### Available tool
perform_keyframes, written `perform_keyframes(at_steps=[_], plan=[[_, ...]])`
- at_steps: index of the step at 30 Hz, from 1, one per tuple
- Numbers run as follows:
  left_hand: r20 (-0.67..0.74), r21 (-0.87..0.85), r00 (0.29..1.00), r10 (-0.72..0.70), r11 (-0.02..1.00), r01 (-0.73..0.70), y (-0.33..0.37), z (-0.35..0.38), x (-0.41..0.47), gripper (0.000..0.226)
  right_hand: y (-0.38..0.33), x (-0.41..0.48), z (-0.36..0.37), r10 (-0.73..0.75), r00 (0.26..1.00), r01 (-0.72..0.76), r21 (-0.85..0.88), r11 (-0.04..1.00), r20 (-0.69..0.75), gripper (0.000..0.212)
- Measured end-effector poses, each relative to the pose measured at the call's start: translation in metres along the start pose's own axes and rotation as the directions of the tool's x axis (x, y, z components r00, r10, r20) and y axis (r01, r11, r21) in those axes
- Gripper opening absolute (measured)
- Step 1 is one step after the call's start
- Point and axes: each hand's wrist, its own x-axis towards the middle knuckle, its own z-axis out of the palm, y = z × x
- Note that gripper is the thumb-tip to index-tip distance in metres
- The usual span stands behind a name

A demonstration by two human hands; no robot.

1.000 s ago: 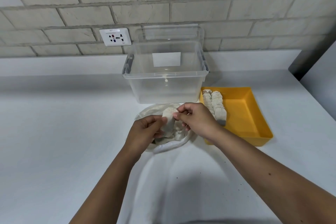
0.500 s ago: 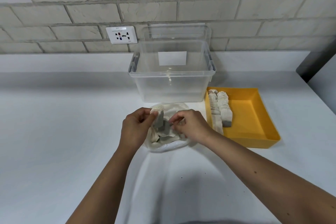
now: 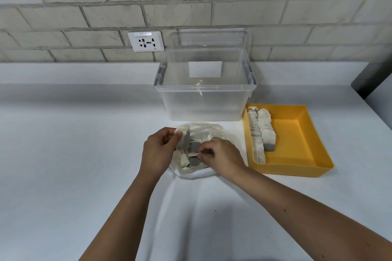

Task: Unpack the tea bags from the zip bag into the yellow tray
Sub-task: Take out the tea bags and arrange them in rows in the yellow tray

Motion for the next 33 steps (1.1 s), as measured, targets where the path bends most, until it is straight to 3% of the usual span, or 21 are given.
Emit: perform_keyframes(at_steps=[5, 8, 10, 12, 16, 19, 24, 28, 33], plan=[[-0.029, -0.019, 0.999, -0.022, 1.000, 0.021, -0.001, -0.001, 0.002, 0.011, 0.005, -0.001, -0.016, 0.082, 0.995, -0.064, 0.247, 0.967, -0.061, 0.007], [-0.048, -0.057, 0.998, -0.049, 0.997, 0.046, 0.000, -0.001, 0.001, 0.012, 0.004, -0.003, -0.033, 0.227, 0.973, -0.207, 0.521, 0.828, 0.025, 0.008], [-0.040, -0.069, 0.997, -0.065, 0.996, 0.062, 0.001, 0.001, 0.001, 0.013, 0.001, -0.004, -0.047, 0.245, 0.961, -0.270, 0.613, 0.743, 0.126, 0.013], [-0.012, -0.075, 0.997, -0.077, 0.994, 0.076, 0.002, 0.003, -0.001, 0.015, -0.002, -0.006, -0.059, 0.205, 0.962, -0.274, 0.628, 0.729, 0.182, 0.014], [0.048, -0.075, 0.996, -0.073, 0.994, 0.077, 0.006, 0.007, -0.004, 0.017, -0.010, -0.005, -0.073, 0.068, 0.987, -0.130, 0.487, 0.864, 0.143, 0.008], [0.096, -0.089, 0.993, -0.072, 0.993, 0.081, 0.009, 0.009, -0.007, 0.017, -0.017, -0.003, -0.076, 0.034, 0.990, -0.098, 0.484, 0.870, 0.140, 0.007], [0.185, -0.138, 0.979, -0.086, 0.984, 0.112, 0.015, 0.011, -0.013, 0.019, -0.025, 0.001, -0.076, 0.078, 0.975, -0.177, 0.520, 0.836, 0.207, 0.014], [0.256, -0.244, 0.960, -0.112, 0.954, 0.177, 0.022, 0.011, -0.018, 0.019, -0.022, 0.009, -0.070, 0.121, 0.986, -0.160, 0.466, 0.870, 0.113, 0.015], [0.219, -0.312, 0.963, -0.157, 0.924, 0.222, 0.024, 0.014, -0.020, 0.020, -0.022, 0.010, -0.064, 0.155, 0.987, -0.156, 0.475, 0.866, 0.041, 0.017]])
